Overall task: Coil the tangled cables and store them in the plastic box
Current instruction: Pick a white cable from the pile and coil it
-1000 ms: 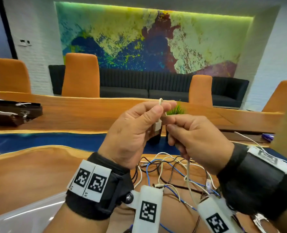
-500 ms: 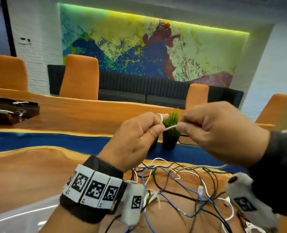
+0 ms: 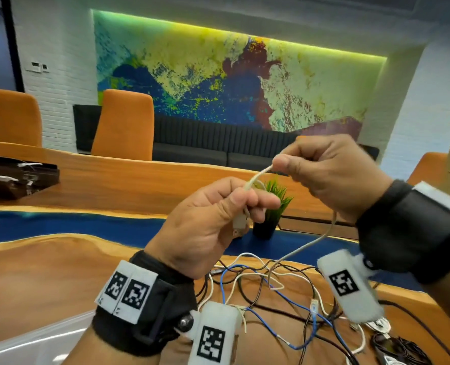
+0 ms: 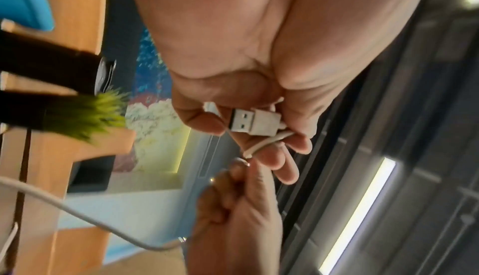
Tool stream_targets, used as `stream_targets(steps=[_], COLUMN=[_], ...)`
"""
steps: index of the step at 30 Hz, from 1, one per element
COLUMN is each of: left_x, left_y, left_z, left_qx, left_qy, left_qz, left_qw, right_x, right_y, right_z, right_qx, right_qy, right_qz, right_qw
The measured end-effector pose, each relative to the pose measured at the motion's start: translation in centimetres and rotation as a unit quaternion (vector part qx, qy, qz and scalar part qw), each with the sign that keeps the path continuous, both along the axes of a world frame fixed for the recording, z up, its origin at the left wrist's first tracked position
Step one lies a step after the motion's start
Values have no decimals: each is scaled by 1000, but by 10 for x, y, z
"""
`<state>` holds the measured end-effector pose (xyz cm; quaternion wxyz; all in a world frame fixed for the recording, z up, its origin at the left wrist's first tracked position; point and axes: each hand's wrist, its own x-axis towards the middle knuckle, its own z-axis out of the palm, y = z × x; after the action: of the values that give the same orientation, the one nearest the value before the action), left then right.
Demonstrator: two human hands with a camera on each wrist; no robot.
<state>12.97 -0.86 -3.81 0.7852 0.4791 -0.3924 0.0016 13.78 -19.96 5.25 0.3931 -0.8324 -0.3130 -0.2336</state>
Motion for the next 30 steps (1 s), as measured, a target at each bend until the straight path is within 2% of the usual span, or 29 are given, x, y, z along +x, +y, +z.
stream_targets(steps=[2, 3, 6, 9, 12, 17, 19, 22, 25, 28, 30], left_x=[-2, -1, 1, 2, 2, 5, 6, 8, 9, 6, 5], left_y=[0, 0, 2, 2, 1, 5, 9, 15, 9, -1, -3], left_z=[3, 4, 4, 2, 1, 0, 1, 0, -4, -8, -7], left_qx=[-81, -92, 1, 115, 227, 311, 321, 333, 341, 320, 262], left_qy=[47, 48, -44, -157, -236, -267, -268, -252, -202, -148, -87], left_qz=[-33, -22, 138, 274, 337, 393, 402, 385, 328, 249, 190], left_qw=[995, 994, 989, 942, 883, 823, 815, 823, 857, 902, 942], right_x=[7, 8, 2, -9, -21, -25, -24, -18, -6, 8, 21], right_y=[4, 5, 11, 12, 11, 8, 9, 11, 13, 15, 15], right_z=[-18, -28, -40, -29, -15, -3, -3, -1, 2, 6, 3], right_qx=[-39, -80, -205, -311, -376, -366, -349, -291, -223, -123, -42], right_qy=[20, 28, 39, 36, -10, -92, -127, -200, -236, -144, -63], right_qz=[-6, -6, -3, -12, -38, -62, -65, -80, -103, -89, -72], right_qw=[999, 996, 978, 950, 926, 924, 926, 932, 940, 978, 995])
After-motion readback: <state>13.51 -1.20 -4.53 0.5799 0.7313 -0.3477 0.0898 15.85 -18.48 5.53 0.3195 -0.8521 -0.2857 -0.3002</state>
